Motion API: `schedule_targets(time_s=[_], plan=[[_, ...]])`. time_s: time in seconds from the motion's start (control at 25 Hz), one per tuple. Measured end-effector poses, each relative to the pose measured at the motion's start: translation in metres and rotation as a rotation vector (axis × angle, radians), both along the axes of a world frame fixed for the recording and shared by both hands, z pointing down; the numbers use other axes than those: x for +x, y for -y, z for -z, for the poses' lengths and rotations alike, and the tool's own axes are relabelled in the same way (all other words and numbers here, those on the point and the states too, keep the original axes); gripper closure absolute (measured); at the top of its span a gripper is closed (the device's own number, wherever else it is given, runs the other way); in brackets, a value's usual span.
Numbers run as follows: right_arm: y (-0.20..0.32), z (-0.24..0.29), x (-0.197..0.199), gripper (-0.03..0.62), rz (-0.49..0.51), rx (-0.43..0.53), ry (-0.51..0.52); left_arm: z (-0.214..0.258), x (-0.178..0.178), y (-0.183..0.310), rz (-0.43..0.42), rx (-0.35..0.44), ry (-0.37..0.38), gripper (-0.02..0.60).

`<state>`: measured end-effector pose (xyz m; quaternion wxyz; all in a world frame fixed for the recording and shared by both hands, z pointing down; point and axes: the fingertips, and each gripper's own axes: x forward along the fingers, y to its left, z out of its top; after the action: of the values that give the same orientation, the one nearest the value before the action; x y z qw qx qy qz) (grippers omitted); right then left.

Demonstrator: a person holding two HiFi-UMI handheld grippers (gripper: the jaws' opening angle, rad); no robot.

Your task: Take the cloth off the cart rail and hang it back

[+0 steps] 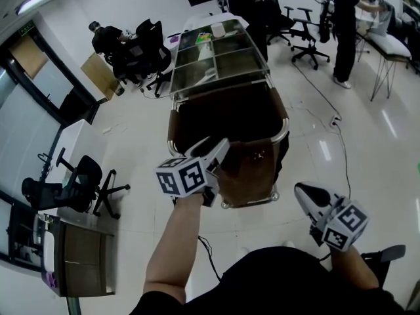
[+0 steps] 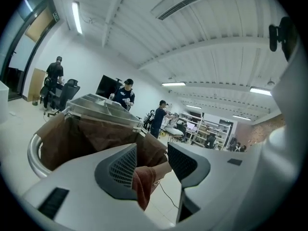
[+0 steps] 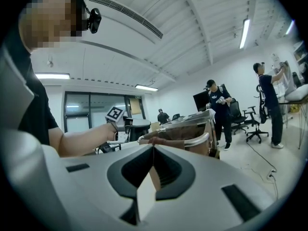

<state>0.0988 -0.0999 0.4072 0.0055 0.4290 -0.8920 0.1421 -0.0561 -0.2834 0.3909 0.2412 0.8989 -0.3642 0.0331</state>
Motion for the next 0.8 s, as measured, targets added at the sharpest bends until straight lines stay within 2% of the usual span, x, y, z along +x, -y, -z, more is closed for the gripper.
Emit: schedule_targets(time_s=[0.04, 0.08, 0.16, 0.2, 0.48, 0.6, 0.72, 0.8], plan=[[0.001, 0.002, -0.003, 0.574, 0.008, 0.004, -0.001, 0.003, -0.002, -0.002, 0.005, 0.016, 0.003, 0.382], [0.003, 0.003, -0.006, 0.574, 0.016, 0.010, -0.002, 0.006, -0.004, -0.005, 0.010, 0.033, 0.002, 0.411], [0.005, 0.007, -0.012, 0.574, 0.033, 0.021, 0.000, 0.014, -0.008, -0.011, 0.017, 0.065, -0.025, 0.542], [0.007, 0.008, -0.016, 0.574, 0.042, 0.025, 0.002, 0.018, -0.009, -0.014, 0.019, 0.080, -0.040, 0.578], [0.022, 0.025, -0.047, 0.576, 0.083, 0.054, 0.041, 0.053, -0.030, -0.057, 0.078, 0.274, 0.015, 0.579], [0.030, 0.041, -0.053, 0.576, 0.070, 0.093, 0.078, 0.064, -0.040, -0.086, 0.122, 0.336, -0.011, 0.579], [0.036, 0.057, -0.059, 0.574, 0.058, 0.139, 0.108, 0.066, -0.055, -0.113, 0.173, 0.347, -0.077, 0.579], [0.037, 0.067, -0.065, 0.574, 0.058, 0.166, 0.120, 0.062, -0.063, -0.129, 0.201, 0.351, -0.089, 0.579]])
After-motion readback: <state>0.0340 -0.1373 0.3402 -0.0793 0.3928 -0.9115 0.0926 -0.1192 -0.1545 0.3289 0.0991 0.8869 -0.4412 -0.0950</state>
